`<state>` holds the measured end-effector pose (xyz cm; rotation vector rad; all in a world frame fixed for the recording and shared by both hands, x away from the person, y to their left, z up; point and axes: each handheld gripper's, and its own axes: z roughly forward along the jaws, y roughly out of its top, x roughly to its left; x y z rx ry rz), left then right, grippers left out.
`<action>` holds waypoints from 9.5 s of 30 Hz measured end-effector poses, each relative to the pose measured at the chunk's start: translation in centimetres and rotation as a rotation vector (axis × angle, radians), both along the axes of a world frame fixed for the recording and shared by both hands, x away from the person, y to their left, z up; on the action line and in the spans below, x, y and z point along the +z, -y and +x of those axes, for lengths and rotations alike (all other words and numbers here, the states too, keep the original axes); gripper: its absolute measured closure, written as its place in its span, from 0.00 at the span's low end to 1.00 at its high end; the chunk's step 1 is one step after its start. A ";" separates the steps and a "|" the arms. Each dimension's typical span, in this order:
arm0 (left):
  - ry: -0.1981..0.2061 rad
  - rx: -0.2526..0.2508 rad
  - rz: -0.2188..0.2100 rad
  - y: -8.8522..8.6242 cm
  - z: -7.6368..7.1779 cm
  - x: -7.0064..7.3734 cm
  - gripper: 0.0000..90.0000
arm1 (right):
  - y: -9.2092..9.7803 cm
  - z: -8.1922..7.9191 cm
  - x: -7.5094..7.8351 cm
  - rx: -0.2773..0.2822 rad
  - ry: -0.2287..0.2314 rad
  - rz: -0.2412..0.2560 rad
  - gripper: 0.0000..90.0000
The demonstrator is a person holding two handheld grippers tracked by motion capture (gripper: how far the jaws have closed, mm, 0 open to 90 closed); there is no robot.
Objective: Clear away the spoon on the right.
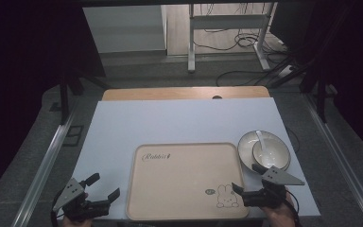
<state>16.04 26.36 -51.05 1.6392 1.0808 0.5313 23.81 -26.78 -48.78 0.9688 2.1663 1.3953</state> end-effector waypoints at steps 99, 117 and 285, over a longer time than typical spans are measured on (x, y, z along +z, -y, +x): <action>0.005 0.010 0.042 0.4 0.1 -0.1 0.04 | 5.4 7.2 4.4 -0.287 -0.120 -0.222 0.32; 0.000 0.012 0.054 0.5 0.1 -0.1 0.04 | 5.2 9.9 4.0 -0.269 -0.228 -0.308 0.54; 0.011 0.024 0.056 0.4 0.0 0.0 0.04 | -3.5 4.8 6.4 0.129 -0.388 -0.310 0.84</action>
